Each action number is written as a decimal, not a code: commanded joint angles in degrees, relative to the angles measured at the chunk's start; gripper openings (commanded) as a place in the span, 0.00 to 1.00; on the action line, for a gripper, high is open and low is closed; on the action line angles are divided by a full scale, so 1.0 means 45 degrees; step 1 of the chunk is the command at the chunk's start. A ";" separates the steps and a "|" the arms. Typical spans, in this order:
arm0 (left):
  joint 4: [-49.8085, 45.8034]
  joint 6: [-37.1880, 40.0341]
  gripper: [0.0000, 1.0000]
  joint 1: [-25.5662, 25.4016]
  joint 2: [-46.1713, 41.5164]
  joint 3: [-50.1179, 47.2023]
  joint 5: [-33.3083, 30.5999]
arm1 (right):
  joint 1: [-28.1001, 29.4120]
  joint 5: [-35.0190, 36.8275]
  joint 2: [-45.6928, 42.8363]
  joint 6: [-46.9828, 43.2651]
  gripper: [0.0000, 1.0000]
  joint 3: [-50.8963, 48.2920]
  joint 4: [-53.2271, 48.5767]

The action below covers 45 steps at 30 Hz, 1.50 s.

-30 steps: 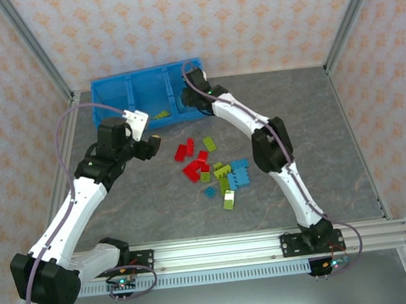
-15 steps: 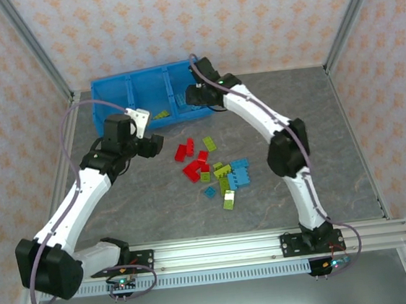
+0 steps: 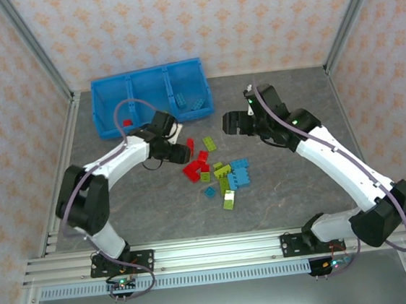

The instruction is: Sort the legos into containers by color

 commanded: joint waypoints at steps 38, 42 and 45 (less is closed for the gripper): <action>-0.0281 -0.1766 0.24 0.5532 -0.1610 0.3518 -0.3157 | 0.0023 -0.0779 0.0531 0.0847 0.92 0.0743 -0.0310; -0.0648 -0.1980 0.22 0.6353 0.0860 0.5314 -0.2478 | 0.0017 -0.0640 0.0399 0.1000 0.92 0.0713 -0.0370; -0.0735 -0.2151 0.23 0.6561 0.2356 0.6547 -0.2009 | 0.0017 -0.0445 0.0227 0.1011 0.92 0.0692 -0.0560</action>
